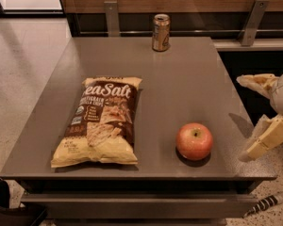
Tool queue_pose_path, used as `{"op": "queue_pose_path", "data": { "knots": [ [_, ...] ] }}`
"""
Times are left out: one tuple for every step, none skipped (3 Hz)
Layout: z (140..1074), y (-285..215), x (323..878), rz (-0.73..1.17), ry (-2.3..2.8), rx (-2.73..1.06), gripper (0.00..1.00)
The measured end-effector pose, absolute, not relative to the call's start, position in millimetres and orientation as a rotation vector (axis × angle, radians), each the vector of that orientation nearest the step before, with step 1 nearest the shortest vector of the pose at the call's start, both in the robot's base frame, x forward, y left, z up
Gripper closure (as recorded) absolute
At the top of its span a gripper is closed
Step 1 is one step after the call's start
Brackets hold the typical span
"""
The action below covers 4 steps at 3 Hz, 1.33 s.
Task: Move apple near orange can
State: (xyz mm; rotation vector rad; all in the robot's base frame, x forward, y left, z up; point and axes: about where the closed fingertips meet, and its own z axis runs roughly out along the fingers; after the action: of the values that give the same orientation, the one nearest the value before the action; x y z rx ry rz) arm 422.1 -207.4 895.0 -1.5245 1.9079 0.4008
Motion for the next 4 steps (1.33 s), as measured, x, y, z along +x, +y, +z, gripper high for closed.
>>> {"op": "queue_pose_path", "data": {
  "knots": [
    [889.7,-174.3,407.4,0.666,1.754,-1.407,0.0],
    [893.4,-156.8,401.6,0.784,1.668,-1.347,0.0],
    [881.1,-142.2,401.8,0.853,1.605,-1.303,0.0],
    [863.9,-139.9,403.9,0.864,1.588,-1.256,0.0]
  ]
}}
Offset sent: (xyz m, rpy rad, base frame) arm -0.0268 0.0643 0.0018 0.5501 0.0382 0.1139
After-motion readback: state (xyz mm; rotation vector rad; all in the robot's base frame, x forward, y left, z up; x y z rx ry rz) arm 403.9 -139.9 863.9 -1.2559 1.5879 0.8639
